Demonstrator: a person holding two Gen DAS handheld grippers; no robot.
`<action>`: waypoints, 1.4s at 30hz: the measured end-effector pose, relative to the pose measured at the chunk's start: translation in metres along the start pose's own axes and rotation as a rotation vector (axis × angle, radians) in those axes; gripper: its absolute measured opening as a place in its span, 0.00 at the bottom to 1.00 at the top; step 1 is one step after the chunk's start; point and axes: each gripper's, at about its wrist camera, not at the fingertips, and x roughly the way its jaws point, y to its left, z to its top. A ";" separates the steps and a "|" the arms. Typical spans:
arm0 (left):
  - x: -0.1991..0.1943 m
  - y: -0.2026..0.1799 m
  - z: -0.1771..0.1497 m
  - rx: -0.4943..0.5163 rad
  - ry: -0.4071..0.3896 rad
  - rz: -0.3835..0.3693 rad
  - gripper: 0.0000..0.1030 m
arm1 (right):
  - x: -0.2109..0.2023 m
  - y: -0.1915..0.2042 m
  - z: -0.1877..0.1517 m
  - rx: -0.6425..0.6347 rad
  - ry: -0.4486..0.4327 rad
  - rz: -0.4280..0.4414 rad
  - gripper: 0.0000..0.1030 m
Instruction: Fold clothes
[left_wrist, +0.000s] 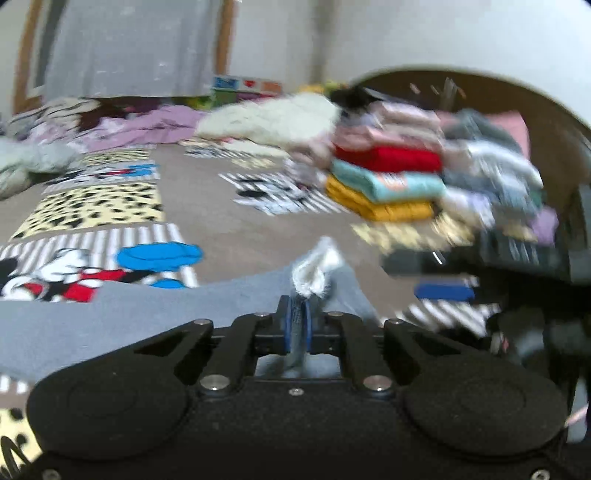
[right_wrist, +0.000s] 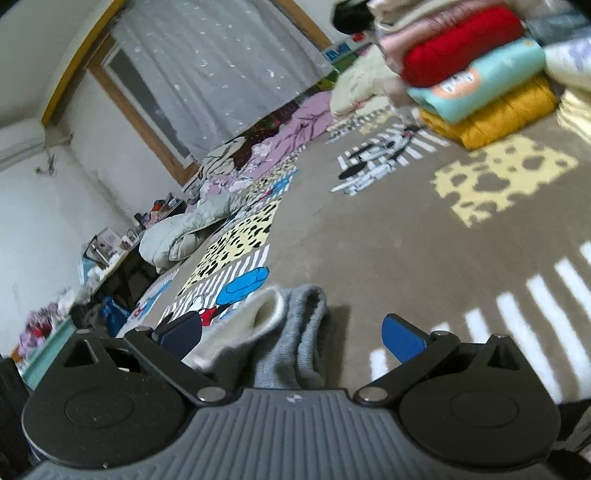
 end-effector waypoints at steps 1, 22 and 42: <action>-0.005 0.008 0.002 -0.027 -0.013 0.009 0.05 | -0.001 0.003 0.000 -0.020 -0.004 -0.003 1.00; -0.094 0.192 0.007 -0.375 -0.201 0.384 0.05 | 0.008 0.019 -0.006 -0.073 0.075 -0.032 0.95; -0.077 0.266 -0.011 -0.474 -0.126 0.651 0.18 | 0.016 0.024 -0.012 -0.098 0.131 -0.064 0.95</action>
